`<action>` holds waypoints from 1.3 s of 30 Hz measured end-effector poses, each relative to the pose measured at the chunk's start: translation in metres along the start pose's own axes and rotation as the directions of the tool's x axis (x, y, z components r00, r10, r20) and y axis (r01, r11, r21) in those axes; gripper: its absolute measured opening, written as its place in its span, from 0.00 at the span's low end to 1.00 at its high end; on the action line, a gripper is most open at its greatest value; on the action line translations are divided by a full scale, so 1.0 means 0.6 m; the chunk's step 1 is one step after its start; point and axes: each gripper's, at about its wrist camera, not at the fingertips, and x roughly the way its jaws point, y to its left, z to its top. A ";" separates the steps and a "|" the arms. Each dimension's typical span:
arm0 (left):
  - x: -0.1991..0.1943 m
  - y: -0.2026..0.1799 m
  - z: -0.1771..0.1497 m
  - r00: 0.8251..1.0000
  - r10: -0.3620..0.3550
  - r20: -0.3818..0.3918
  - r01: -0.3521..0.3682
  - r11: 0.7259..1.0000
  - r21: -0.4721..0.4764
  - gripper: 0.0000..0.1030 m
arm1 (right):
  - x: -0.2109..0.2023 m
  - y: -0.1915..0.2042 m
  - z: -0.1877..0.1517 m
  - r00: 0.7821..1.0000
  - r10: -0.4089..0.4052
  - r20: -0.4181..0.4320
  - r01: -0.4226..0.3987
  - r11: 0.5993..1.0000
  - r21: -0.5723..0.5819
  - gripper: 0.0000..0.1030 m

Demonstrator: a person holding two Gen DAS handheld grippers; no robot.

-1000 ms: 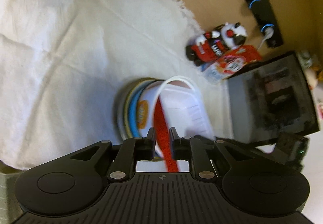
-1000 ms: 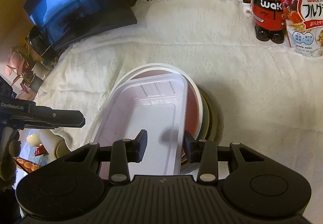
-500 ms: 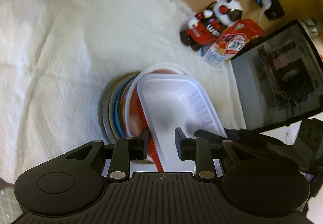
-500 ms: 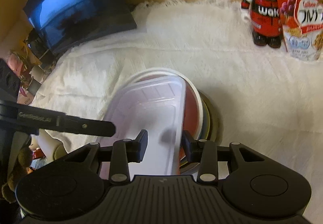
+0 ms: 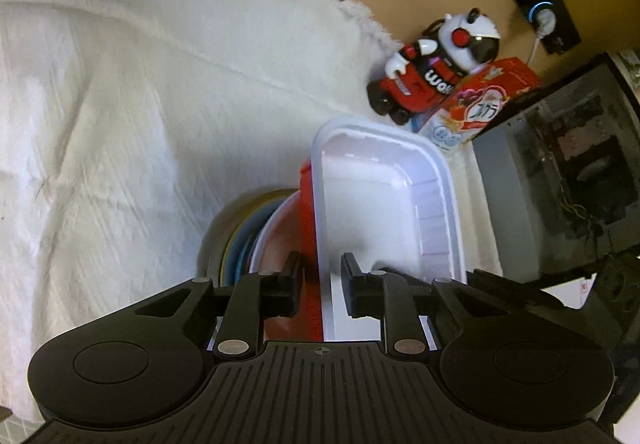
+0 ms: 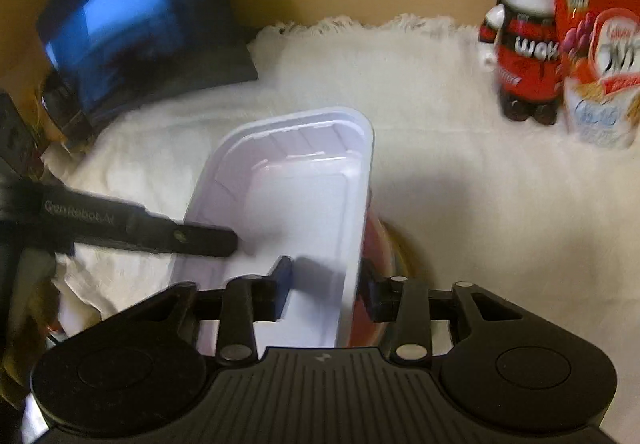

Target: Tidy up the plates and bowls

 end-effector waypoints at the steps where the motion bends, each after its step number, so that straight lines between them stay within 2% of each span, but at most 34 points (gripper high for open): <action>1: 0.004 0.002 0.003 1.000 -0.001 -0.002 0.001 1.000 0.002 0.22 | 0.002 -0.001 0.004 1.000 0.007 -0.002 -0.007 1.000 0.007 0.37; 9: 0.038 0.021 0.054 1.000 -0.009 -0.010 0.009 1.000 -0.020 0.22 | 0.036 -0.002 0.038 1.000 -0.031 -0.002 0.031 0.999 0.019 0.36; 12: 0.051 0.037 0.067 0.998 -0.045 -0.031 0.044 0.998 -0.050 0.21 | 0.048 -0.011 0.045 0.999 -0.035 -0.010 0.036 0.999 0.037 0.37; 17: 0.036 0.035 0.071 0.996 -0.073 -0.044 0.070 0.996 -0.062 0.22 | 0.041 -0.022 0.052 1.000 0.004 -0.025 -0.001 0.995 0.098 0.36; 26: -0.030 0.006 0.049 0.994 -0.090 -0.067 0.087 0.995 -0.045 0.23 | -0.030 -0.011 0.053 0.995 0.101 0.009 -0.102 0.988 0.116 0.36; 29: -0.013 0.009 0.042 0.994 -0.070 -0.087 0.066 0.997 -0.037 0.23 | -0.028 -0.014 0.045 0.995 0.104 -0.007 -0.102 0.988 0.118 0.36; 32: 0.013 0.016 0.034 0.994 -0.028 -0.101 0.024 0.999 -0.038 0.23 | -0.004 -0.021 0.032 0.997 0.065 -0.048 -0.058 0.990 0.131 0.36; 33: 0.016 0.017 0.032 0.996 -0.011 -0.091 0.009 1.000 -0.025 0.25 | 0.003 -0.023 0.028 0.997 0.052 -0.055 -0.044 0.990 0.132 0.36; 35: 0.012 0.017 0.030 0.998 -0.009 -0.062 0.009 1.000 -0.010 0.24 | 0.008 -0.027 0.020 0.998 0.027 -0.052 -0.020 0.991 0.130 0.37; 39: -0.008 0.007 0.030 1.000 0.009 -0.020 -0.008 1.000 0.024 0.24 | -0.005 -0.030 0.016 0.999 0.028 -0.035 -0.024 0.992 0.124 0.37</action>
